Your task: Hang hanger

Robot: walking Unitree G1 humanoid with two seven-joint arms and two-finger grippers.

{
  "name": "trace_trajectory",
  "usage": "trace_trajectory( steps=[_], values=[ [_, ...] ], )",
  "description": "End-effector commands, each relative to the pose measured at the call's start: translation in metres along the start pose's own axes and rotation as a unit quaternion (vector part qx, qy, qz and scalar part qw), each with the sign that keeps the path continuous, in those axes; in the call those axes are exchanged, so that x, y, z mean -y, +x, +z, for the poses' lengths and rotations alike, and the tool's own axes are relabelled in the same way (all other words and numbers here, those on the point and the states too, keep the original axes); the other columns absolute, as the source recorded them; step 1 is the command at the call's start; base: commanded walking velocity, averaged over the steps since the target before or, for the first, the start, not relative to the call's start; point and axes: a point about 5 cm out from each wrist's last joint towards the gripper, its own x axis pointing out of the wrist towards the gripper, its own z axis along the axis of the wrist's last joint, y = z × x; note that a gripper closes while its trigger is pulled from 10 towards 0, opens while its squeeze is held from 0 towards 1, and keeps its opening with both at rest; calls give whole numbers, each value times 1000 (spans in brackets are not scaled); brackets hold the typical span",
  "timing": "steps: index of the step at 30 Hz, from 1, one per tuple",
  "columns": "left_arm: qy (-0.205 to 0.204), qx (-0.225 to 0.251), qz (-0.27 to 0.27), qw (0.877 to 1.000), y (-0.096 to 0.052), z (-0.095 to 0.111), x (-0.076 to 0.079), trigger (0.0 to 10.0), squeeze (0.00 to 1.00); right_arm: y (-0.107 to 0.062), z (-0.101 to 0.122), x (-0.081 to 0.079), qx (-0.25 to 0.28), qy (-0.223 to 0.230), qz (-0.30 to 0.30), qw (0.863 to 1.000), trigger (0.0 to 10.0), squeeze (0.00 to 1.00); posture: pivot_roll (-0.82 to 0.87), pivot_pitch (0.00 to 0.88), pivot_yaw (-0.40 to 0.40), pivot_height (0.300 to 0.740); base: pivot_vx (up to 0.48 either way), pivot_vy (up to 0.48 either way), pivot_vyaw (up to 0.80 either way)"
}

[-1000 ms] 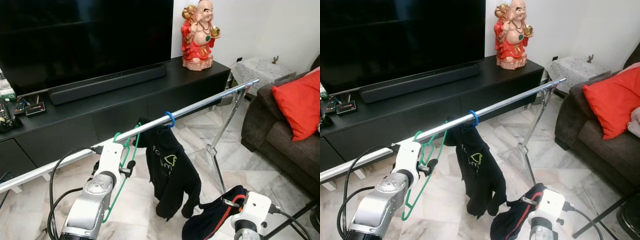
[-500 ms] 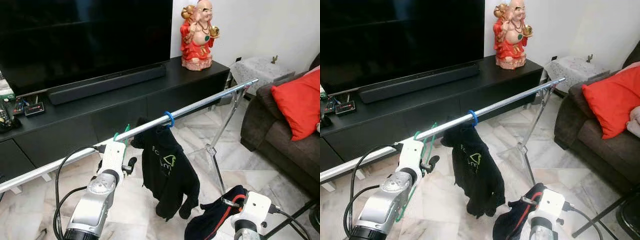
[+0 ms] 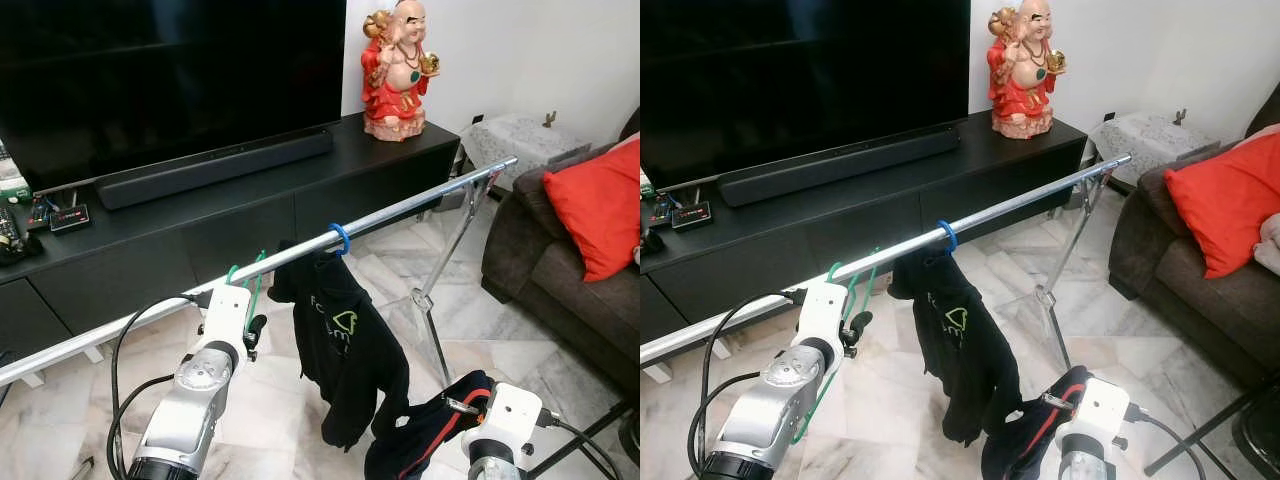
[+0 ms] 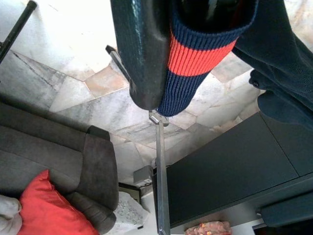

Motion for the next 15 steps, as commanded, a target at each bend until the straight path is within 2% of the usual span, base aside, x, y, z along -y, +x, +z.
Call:
trace_trajectory(
  steps=[1,6,15],
  values=[
    [7,1,0,1000,2,1,-1,0,0,2,3,-3,8,-2,6,1000,10000,0,122,8,17,740,0,0,0],
    [9,0,0,1000,2,1,-1,0,0,2,2,-3,6,-2,7,1000,10000,0,121,6,18,740,0,0,0],
    [41,-19,-1,999,0,-6,-3,0,0,2,1,-4,2,-4,11,1000,10000,0,122,4,18,740,0,0,0]
  ],
)
